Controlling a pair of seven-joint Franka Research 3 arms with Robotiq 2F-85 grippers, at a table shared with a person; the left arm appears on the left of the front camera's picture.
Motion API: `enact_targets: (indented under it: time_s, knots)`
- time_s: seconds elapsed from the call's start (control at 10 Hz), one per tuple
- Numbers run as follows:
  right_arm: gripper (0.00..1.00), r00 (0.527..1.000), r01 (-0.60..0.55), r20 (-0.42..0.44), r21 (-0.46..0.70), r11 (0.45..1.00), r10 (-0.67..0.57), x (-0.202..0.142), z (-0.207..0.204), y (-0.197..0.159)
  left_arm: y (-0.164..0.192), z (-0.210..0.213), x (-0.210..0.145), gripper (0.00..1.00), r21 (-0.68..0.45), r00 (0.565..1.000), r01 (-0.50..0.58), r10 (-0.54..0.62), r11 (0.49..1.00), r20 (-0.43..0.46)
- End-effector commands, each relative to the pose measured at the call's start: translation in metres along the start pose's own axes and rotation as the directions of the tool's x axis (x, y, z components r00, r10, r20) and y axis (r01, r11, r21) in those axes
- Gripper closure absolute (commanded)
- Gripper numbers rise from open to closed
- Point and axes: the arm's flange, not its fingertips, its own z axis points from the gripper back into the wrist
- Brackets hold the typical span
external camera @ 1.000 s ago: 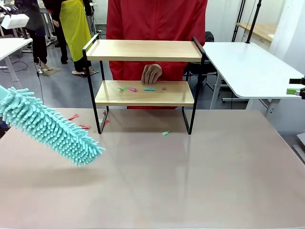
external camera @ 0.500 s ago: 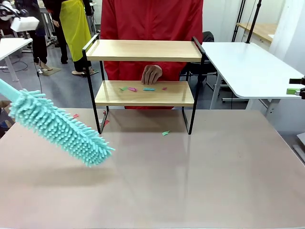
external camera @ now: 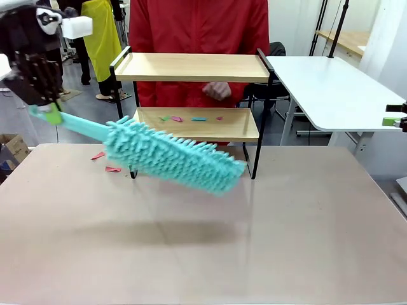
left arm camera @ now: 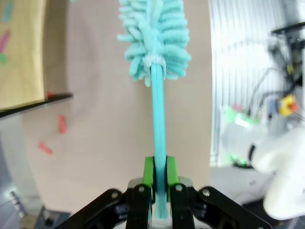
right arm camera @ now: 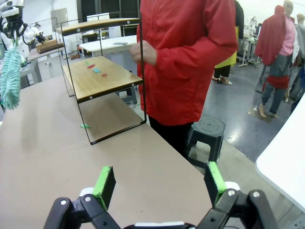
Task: Clean the shelf.
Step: Clean the specific section of the Shelf indicated by the human with the Duster.
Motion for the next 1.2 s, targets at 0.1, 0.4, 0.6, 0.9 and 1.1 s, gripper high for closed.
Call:
enact_targets:
  time_s: [0.1, 0.4, 0.6, 0.9, 1.1]
  knots:
    - [0.00, 1.000, -0.006, 0.002, 0.000, 1.000, 0.006, 0.004, -0.001, 0.000, -0.007, -0.027, 0.028, 0.87, -0.010, 0.966, -0.244, 0.244, 0.970, 0.088]
    - [0.00, 1.000, -0.006, 0.002, 0.000, 1.000, 0.006, 0.004, -0.001, 0.000, -0.006, -0.030, 0.068, 0.87, 0.008, 0.914, -0.391, 0.387, 0.920, 0.120]
    - [0.00, 1.000, -0.006, 0.002, 0.000, 1.000, 0.006, 0.004, -0.001, 0.000, -0.004, -0.034, 0.087, 0.87, 0.027, 0.848, -0.521, 0.514, 0.853, 0.130]
    - [0.00, 1.000, -0.006, 0.002, 0.000, 1.000, 0.006, 0.004, -0.001, 0.000, 0.005, -0.033, 0.111, 0.87, 0.071, 0.731, -0.673, 0.647, 0.736, 0.217]
    - [0.00, 1.000, -0.006, 0.002, 0.000, 1.000, 0.006, 0.004, -0.001, 0.000, 0.013, -0.036, 0.131, 0.87, 0.086, 0.649, -0.750, 0.705, 0.656, 0.284]
